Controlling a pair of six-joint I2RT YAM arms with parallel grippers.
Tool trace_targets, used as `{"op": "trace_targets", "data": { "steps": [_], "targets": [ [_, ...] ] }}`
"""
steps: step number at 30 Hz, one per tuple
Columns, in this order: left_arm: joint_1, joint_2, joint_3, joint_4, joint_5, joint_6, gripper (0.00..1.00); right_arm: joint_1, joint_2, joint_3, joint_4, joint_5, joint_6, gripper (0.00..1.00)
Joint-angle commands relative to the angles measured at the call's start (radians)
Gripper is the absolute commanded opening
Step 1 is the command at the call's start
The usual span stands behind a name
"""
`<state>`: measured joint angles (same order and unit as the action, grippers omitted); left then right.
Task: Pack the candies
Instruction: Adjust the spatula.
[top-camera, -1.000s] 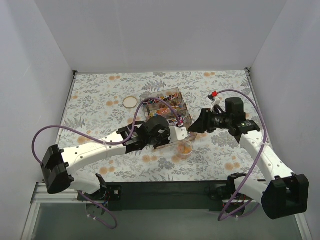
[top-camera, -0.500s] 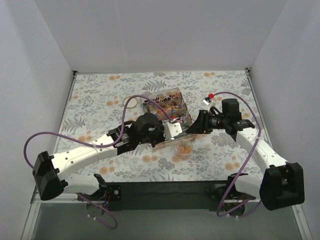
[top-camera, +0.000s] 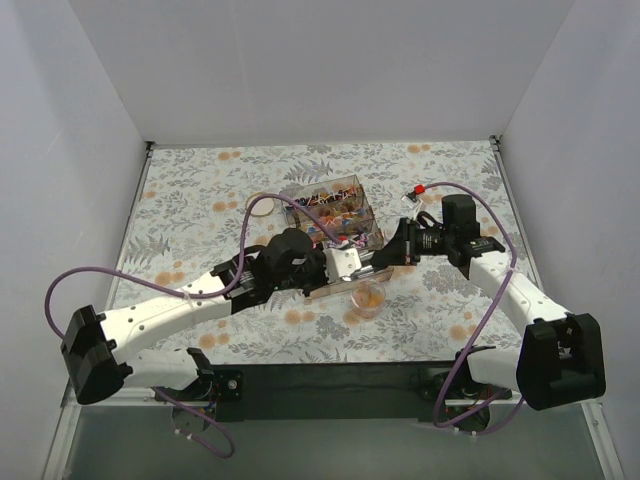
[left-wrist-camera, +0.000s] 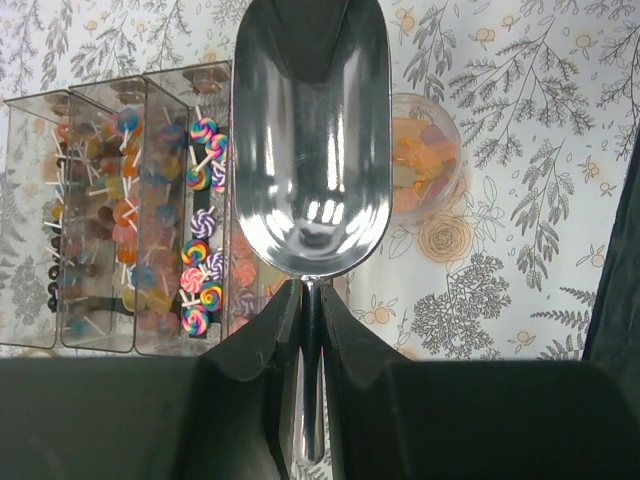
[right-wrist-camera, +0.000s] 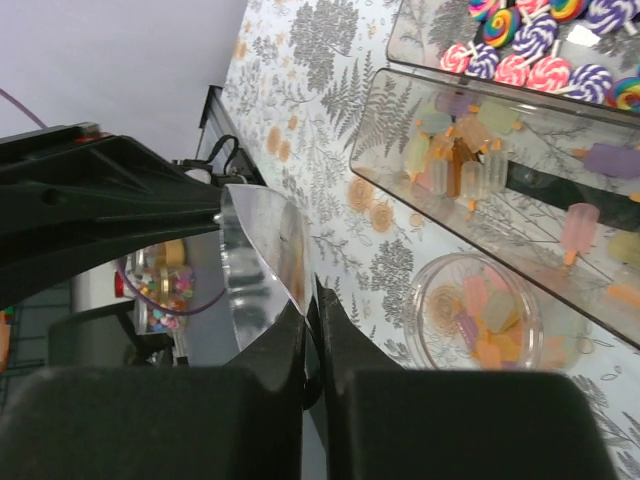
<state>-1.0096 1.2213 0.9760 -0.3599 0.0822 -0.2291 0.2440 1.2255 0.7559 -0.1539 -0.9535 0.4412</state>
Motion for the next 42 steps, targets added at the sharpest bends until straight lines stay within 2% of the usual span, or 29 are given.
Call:
{"op": "trace_targets", "data": {
  "steps": [1, 3, 7, 8, 10, 13, 17, 22, 25, 27, 37, 42],
  "targets": [
    [0.005, -0.051, -0.039, 0.058, 0.022, 0.014, 0.0, 0.001, -0.001, -0.001, 0.05, -0.048, 0.034, 0.01],
    [0.012, -0.065, -0.06, 0.081, 0.022, 0.013, 0.04, -0.002, -0.003, -0.001, 0.057, -0.057, 0.057, 0.01],
    [0.035, -0.114, -0.102, 0.096, 0.05, 0.02, 0.34, -0.009, -0.009, -0.001, 0.086, -0.08, 0.091, 0.01],
    [0.046, -0.118, -0.105, 0.096, 0.069, 0.022, 0.38, -0.012, -0.012, 0.0, 0.093, -0.088, 0.103, 0.01],
    [0.057, -0.135, -0.112, 0.099, 0.086, 0.024, 0.44, -0.014, -0.015, 0.002, 0.106, -0.096, 0.116, 0.01],
    [0.072, -0.138, -0.125, 0.101, 0.12, 0.036, 0.46, -0.012, -0.018, 0.003, 0.117, -0.105, 0.125, 0.01],
    [0.1, -0.131, -0.125, 0.099, 0.166, 0.036, 0.41, -0.012, -0.02, -0.001, 0.117, -0.114, 0.117, 0.01],
    [0.12, -0.103, -0.089, 0.084, 0.251, 0.024, 0.41, -0.012, -0.015, -0.012, 0.117, -0.119, 0.106, 0.01],
    [0.132, -0.074, -0.07, 0.061, 0.283, 0.02, 0.36, -0.012, -0.011, -0.012, 0.117, -0.125, 0.106, 0.01],
    [0.141, -0.057, -0.06, 0.055, 0.295, 0.017, 0.3, -0.012, -0.014, -0.012, 0.119, -0.125, 0.105, 0.01],
    [0.16, -0.023, -0.036, 0.084, 0.294, -0.05, 0.21, -0.012, -0.015, -0.021, 0.117, -0.11, 0.105, 0.01],
    [0.161, -0.022, -0.039, 0.087, 0.274, -0.073, 0.0, -0.012, -0.018, -0.021, 0.119, -0.09, 0.111, 0.01]
  ]
}}
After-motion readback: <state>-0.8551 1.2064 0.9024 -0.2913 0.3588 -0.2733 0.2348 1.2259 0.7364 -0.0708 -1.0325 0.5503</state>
